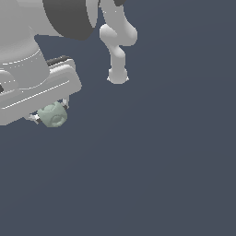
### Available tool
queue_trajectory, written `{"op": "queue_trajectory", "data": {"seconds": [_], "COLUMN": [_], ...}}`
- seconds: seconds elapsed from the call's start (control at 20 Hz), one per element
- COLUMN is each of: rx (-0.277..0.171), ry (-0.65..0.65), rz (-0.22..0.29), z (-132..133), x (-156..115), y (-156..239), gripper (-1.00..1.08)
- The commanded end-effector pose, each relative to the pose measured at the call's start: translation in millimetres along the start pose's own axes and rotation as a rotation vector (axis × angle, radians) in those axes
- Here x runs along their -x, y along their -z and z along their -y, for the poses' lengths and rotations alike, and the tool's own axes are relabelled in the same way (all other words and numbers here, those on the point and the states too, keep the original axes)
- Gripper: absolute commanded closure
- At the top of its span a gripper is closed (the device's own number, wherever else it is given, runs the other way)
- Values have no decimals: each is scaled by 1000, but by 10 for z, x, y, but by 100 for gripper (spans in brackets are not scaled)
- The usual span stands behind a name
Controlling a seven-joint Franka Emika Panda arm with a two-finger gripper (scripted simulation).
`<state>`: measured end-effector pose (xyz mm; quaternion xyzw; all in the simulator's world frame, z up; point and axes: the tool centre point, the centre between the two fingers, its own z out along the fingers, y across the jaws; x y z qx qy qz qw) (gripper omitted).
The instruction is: Pick up the object and move it to a goal position.
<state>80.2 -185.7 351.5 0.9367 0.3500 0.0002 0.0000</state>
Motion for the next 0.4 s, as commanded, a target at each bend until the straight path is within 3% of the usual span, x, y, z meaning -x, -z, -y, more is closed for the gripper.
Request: {"op": "queue_trajectory", "data": {"seconds": [0.0, 0.35], "rx": [0, 0], "ry": [0, 0], "rz": [0, 0], "z": [-32, -65], "x": [7, 10], "y": [43, 80], "gripper": [108, 108]}}
